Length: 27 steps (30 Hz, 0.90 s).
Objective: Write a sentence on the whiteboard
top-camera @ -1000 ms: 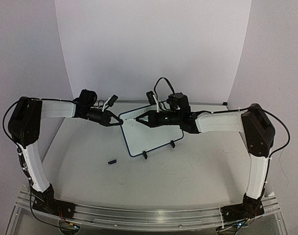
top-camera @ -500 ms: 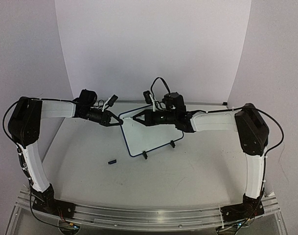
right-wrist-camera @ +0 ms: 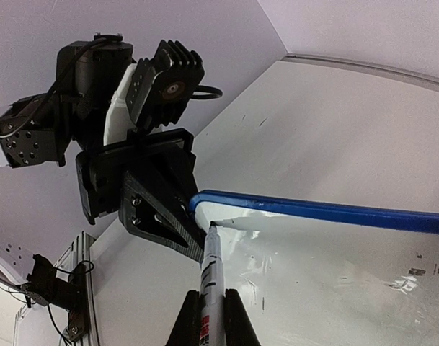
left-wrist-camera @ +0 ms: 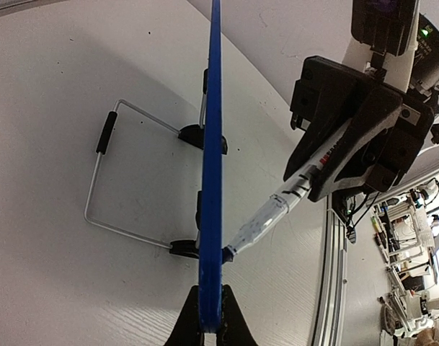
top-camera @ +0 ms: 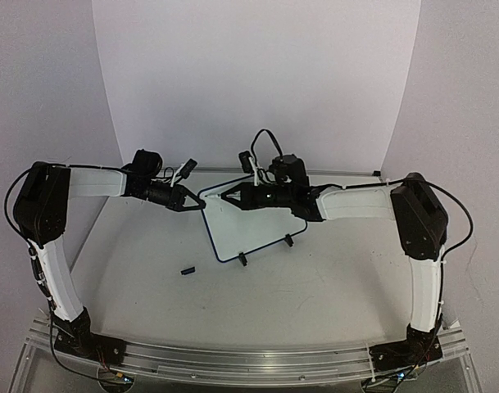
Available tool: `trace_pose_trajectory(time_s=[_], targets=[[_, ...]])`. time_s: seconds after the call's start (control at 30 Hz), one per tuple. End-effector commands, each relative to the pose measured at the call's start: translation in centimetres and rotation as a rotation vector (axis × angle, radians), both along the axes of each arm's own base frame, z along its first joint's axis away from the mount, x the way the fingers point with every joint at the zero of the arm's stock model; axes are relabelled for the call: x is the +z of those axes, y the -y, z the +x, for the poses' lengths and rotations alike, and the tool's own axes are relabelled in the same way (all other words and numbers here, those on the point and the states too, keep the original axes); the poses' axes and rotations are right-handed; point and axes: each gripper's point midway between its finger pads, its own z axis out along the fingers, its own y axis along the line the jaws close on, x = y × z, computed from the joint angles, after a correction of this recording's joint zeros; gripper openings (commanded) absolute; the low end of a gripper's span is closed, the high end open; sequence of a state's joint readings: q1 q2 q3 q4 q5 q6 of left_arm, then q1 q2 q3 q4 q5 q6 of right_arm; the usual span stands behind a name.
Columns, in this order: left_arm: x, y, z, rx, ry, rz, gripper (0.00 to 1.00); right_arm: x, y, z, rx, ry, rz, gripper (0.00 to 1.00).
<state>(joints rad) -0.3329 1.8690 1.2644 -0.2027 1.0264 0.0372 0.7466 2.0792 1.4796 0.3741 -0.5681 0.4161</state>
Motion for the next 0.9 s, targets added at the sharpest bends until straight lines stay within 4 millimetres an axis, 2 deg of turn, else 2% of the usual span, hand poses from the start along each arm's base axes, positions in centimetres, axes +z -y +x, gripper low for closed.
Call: trace_pose_trajectory(time_s=[0.0,0.27,0.43,0.53,0.77,0.87], targets=[[0.9,-0.1,0.0,-0.002,0.048,0.030,0.00,-0.9,0.4,0.2,-0.031,0.006,-0.032,0.00],[1.0,-0.1,0.0,-0.002,0.052,0.030,0.00,-2.9,1.5,-1.3,-0.020,-0.034,-0.068,0.00],[1.0,-0.1,0.0,-0.002,0.052,0.030,0.00,-2.8,1.7,-1.9,-0.011,-0.032,-0.072,0.00],[1.1,-0.1,0.0,-0.001,0.056,0.032,0.00,-1.9,1.6,-2.5,0.010,-0.025,-0.052,0.00],[1.1,-0.2,0.0,0.001,0.058,0.034,0.00,2.6,1.4,-3.8,0.057,0.032,0.062,0.00],[1.2,-0.2,0.0,0.002,0.061,0.033,0.00,3.4,1.2,-3.8,0.057,0.046,0.076,0.00]])
